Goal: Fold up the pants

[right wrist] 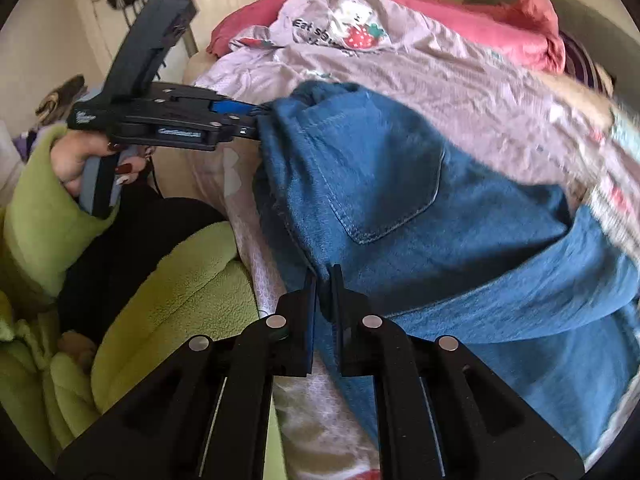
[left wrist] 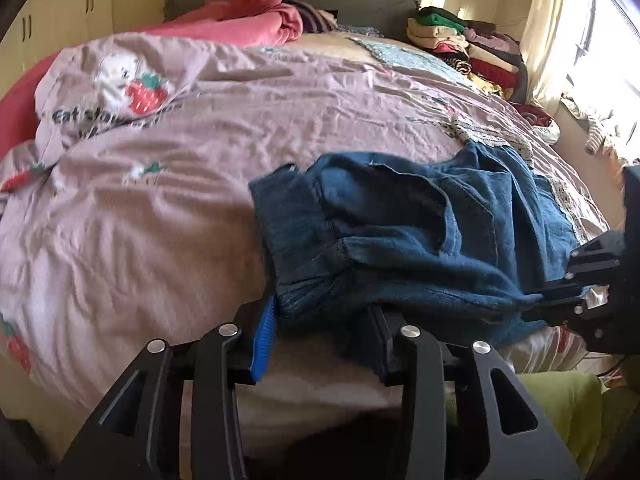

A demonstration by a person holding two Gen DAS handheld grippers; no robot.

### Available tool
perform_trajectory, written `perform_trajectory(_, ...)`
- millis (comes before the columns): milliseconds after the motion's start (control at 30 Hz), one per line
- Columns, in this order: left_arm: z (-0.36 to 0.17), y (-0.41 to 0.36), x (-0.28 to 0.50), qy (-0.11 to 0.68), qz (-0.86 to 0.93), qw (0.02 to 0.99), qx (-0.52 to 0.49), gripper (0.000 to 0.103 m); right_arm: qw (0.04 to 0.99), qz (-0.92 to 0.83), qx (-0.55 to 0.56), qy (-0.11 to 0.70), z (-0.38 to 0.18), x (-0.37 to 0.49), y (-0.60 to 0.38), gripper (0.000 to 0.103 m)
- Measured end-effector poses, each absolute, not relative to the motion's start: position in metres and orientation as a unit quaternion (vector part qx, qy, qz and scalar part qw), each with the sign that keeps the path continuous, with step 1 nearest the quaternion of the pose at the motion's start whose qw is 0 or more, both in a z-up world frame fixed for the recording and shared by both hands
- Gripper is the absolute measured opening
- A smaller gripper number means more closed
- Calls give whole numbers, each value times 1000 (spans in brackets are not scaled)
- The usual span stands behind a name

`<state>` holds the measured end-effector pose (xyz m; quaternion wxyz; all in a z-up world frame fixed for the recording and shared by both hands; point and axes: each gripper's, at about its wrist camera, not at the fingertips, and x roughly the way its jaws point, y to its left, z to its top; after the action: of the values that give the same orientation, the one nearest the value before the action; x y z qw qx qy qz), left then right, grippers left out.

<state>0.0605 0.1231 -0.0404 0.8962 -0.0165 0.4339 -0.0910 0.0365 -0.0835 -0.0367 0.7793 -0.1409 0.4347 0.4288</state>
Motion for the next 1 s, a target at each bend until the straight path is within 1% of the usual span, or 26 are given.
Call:
perform_trajectory(200, -31, 127, 32, 437, -63, 897, -19, 42, 774, 437, -139, 436, -42, 30, -83, 3)
perform_trajectory(267, -18, 127, 22, 422, -58, 904, -34, 40, 772, 439, -132, 440, -46, 30, -84, 3)
perform_trajectory(300, -11, 127, 20, 414, -64, 907, -41, 40, 769, 442, -130, 442, -48, 30, -83, 5)
perform_trajectory(400, 8, 106, 25, 384, -104, 916, -55, 40, 766, 443, -130, 447, -54, 29, -79, 7)
perform_trajectory(500, -9, 79, 47, 410, -126, 903, -26, 40, 756, 460, -112, 452, -49, 26, -82, 14)
perform_trajectory(567, -32, 72, 57, 440, -111, 891, -9, 40, 760, 471, -115, 432, -35, 17, -87, 15)
perform_trajectory(667, -56, 74, 58, 461, -104, 881, -10, 39, 785, 464, -99, 397, -15, 16, -97, 17)
perform_trajectory(733, -59, 77, 57, 461, -107, 881, -14, 39, 801, 441, -98, 392, -15, 25, -97, 23)
perform_trajectory(800, -59, 77, 56, 460, -107, 882, -13, 39, 801, 421, -95, 415, -27, 38, -92, 25)
perform_trajectory(900, -62, 76, 55, 457, -110, 882, -15, 40, 783, 379, -111, 480, -63, 54, -85, 28)
perform_trajectory(1000, -61, 76, 54, 453, -109, 885, -14, 40, 782, 387, -78, 481, -66, 58, -93, 28)
